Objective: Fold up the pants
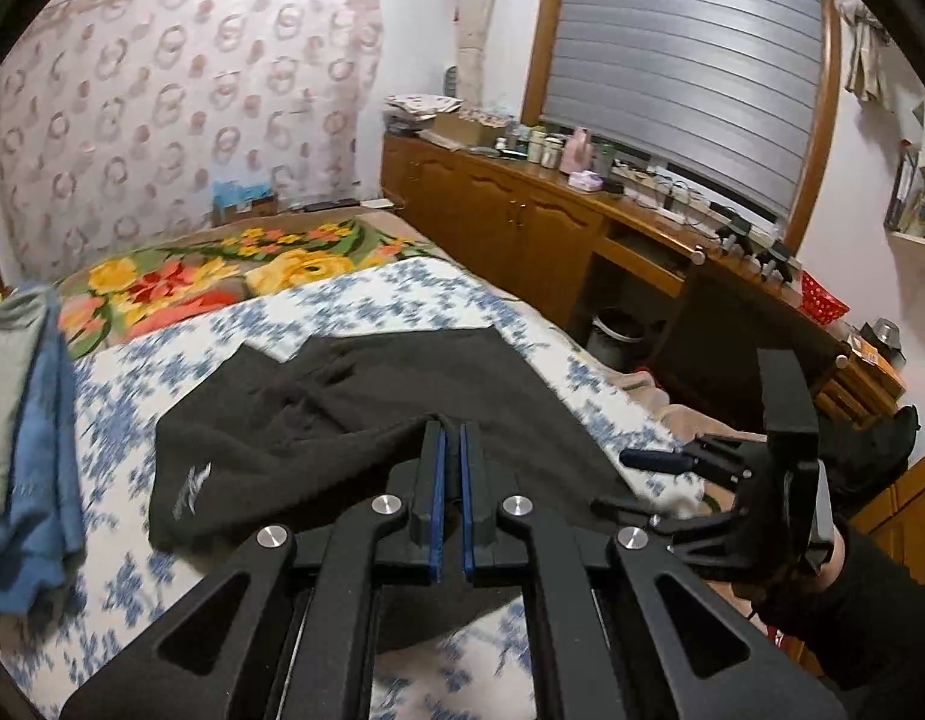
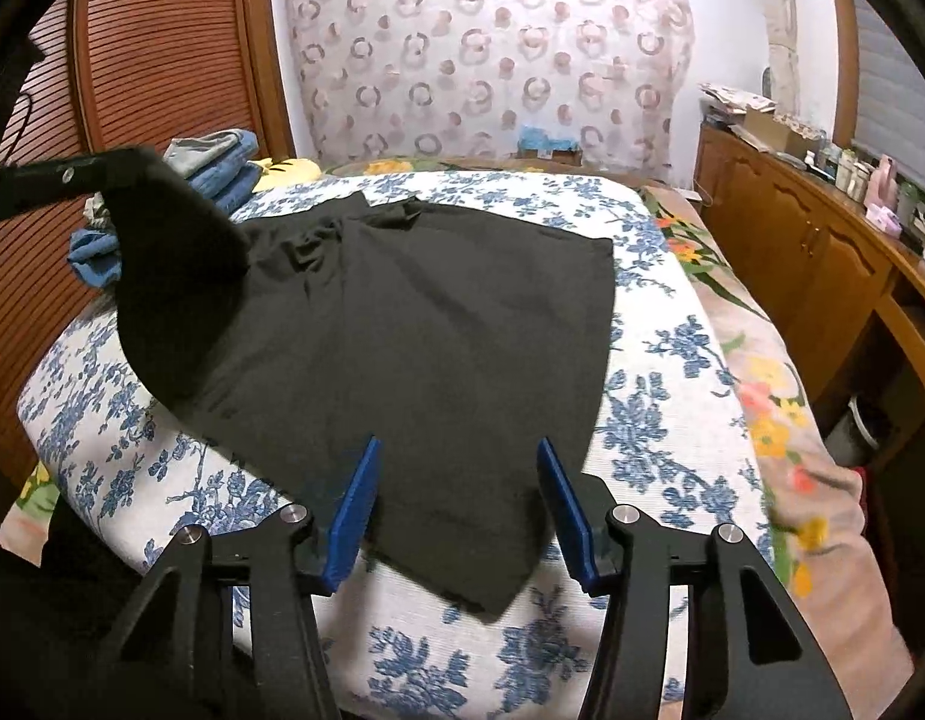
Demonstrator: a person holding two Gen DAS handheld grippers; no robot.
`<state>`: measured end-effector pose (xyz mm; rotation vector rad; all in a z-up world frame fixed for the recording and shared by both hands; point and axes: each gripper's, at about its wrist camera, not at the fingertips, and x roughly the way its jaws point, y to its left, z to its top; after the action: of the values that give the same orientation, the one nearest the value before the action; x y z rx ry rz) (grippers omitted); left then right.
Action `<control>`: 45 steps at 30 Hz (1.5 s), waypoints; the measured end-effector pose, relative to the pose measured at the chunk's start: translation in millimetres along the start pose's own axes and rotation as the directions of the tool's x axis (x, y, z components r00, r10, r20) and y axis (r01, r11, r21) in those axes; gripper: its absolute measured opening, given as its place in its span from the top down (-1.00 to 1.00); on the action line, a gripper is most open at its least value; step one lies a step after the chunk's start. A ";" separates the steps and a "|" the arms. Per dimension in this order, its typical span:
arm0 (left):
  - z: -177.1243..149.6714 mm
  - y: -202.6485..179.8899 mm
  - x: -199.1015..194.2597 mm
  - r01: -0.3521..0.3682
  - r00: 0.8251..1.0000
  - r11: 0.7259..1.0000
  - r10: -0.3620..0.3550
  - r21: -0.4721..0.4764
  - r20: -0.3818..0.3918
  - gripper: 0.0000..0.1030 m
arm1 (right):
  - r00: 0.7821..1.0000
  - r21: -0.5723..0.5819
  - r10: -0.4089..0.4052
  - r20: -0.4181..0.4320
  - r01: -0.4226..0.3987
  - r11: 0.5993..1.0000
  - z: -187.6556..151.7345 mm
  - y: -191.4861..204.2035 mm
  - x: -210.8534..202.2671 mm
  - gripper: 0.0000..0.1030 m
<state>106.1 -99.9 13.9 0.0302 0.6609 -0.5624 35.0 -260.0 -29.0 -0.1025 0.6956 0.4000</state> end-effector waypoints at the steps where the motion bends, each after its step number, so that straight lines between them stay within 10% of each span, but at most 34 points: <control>1: 3.5 -4.2 5.1 0.005 1.000 1.000 -0.005 0.006 -0.003 0.90 | 1.000 0.002 -0.001 0.002 0.001 1.000 0.0 -1.7 -1.1 -0.08; 14: 0.2 -24.3 52.5 0.018 0.996 1.000 -0.016 0.020 -0.089 0.89 | 1.000 0.041 -0.010 0.022 0.009 0.999 -4.6 -16.5 -12.8 -0.08; 23: -17.6 9.0 34.8 -0.067 0.997 0.997 0.065 -0.034 -0.044 -0.58 | 1.000 0.046 -0.011 0.027 0.010 0.999 -3.7 -17.7 -8.3 -0.08; 45: -89.6 63.5 57.7 -0.185 0.964 0.980 0.166 -0.076 -0.210 -0.60 | 0.994 -0.026 0.107 0.011 -0.107 0.994 25.1 15.4 33.4 0.31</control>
<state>124.1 -55.8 -100.6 0.0569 0.8738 -0.3580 67.3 -229.5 -30.6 -0.0869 0.6859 0.5120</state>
